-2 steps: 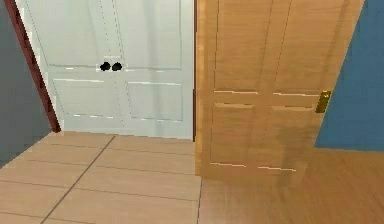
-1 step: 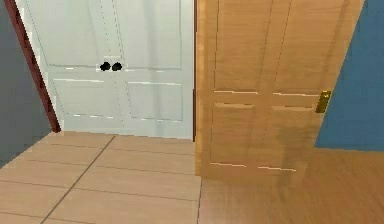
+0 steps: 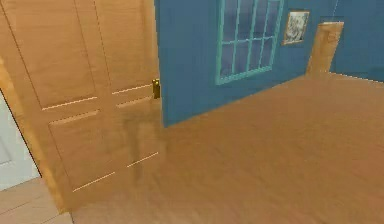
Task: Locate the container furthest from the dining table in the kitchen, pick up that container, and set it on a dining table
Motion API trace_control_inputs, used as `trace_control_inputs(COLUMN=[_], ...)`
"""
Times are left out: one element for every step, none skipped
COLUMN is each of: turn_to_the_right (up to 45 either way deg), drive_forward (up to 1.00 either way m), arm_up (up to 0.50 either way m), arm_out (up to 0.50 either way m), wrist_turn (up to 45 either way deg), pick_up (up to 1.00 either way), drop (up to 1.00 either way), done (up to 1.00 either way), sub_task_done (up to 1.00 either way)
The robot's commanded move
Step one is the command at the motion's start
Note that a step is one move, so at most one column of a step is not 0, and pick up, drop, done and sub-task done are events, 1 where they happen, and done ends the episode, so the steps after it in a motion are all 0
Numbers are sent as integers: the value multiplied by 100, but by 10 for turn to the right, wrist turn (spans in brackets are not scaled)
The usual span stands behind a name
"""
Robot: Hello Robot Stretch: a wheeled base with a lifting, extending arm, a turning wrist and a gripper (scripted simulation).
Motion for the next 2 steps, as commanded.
trace_control_inputs(turn_to_the_right=[-450, 90], drive_forward=[0, 0], arm_up=[0, 0], arm_out=[0, 0], wrist_turn=[0, 0], pick_up=[0, 0], drop=[0, 0], done=[0, 0], sub_task_done=[0, 0])
